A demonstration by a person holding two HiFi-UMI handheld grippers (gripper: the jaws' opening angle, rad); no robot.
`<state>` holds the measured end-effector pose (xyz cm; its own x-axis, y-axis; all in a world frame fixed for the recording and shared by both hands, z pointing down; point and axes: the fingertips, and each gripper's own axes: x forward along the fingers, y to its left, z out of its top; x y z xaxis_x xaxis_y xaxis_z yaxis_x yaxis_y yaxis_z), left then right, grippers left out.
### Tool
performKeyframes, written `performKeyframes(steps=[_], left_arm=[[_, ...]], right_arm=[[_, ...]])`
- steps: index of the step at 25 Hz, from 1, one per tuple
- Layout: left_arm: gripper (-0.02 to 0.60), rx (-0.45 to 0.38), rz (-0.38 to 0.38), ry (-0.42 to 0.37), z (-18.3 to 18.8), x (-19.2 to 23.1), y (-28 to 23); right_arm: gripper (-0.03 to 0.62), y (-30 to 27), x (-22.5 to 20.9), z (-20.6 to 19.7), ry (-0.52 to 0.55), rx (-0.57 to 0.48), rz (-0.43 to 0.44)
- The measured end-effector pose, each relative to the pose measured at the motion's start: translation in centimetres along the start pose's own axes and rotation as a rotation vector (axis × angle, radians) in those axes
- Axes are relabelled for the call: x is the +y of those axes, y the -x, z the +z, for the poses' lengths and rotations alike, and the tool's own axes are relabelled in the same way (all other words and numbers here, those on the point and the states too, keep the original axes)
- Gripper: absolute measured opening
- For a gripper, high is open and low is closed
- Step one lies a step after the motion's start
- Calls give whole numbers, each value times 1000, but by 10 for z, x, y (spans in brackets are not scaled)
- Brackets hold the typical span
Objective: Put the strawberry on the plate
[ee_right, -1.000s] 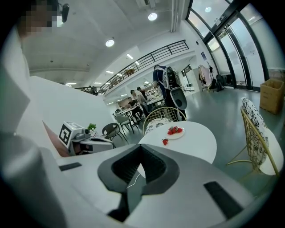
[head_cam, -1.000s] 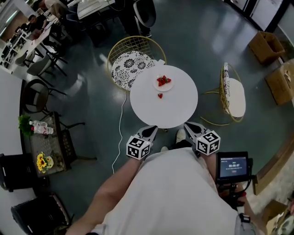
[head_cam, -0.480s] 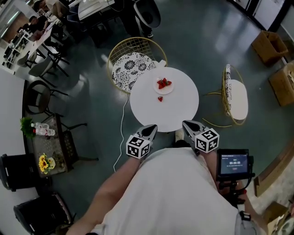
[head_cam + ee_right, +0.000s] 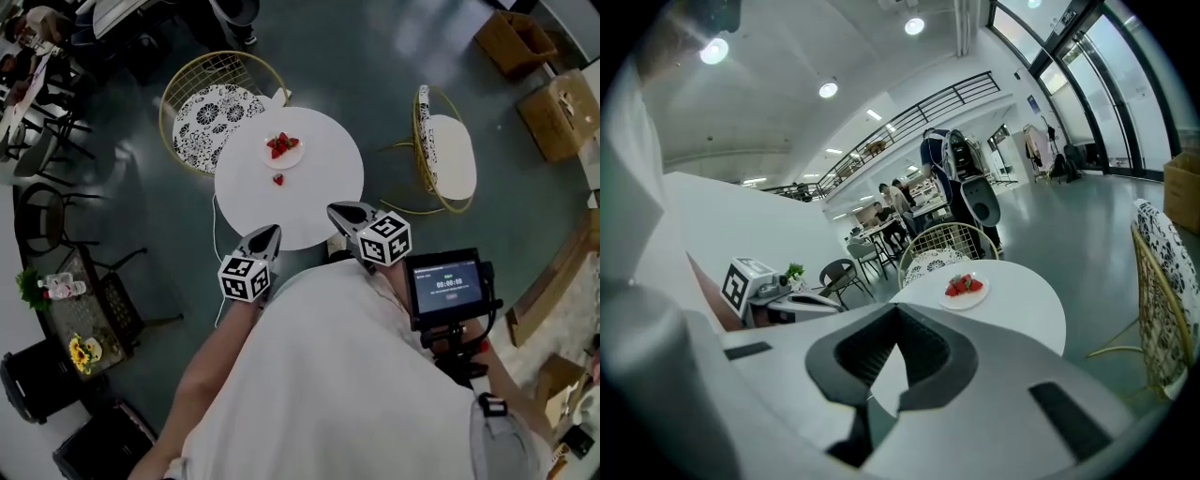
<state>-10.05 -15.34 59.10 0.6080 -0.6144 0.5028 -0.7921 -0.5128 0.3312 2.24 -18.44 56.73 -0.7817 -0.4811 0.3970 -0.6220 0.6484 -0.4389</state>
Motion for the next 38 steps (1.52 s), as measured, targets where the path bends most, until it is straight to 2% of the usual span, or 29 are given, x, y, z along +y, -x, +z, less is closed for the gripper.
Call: performKeyframes(steps=[7,14,20,25,31,34,36,38], left_arm=[[5,23,23,34,9,5,-25],[5,65,35,63,7,3,-48],[5,165,119,41,-16,34,-103],[5,184,159,15,-13,39,-107],[5,160,237,20,-3,56,-104],[5,189,255,17,-1,65,-105],[5,201,266,43,-3,73,-109],[5,192,265,103,-4,78,-111]], right_arm=[[5,-9,-26,15,-11,17,24],[5,-7,-47,10,-41,56,40],[5,-34,-102,-8,-76,94,66],[5,-42,-105,-6,-80,114,85],[5,-47,-97,1,-61,150,126],[5,-49,-93,8,-56,167,144],[5,-51,-94,11,-56,180,150],[5,-52,-93,14,-56,189,155]])
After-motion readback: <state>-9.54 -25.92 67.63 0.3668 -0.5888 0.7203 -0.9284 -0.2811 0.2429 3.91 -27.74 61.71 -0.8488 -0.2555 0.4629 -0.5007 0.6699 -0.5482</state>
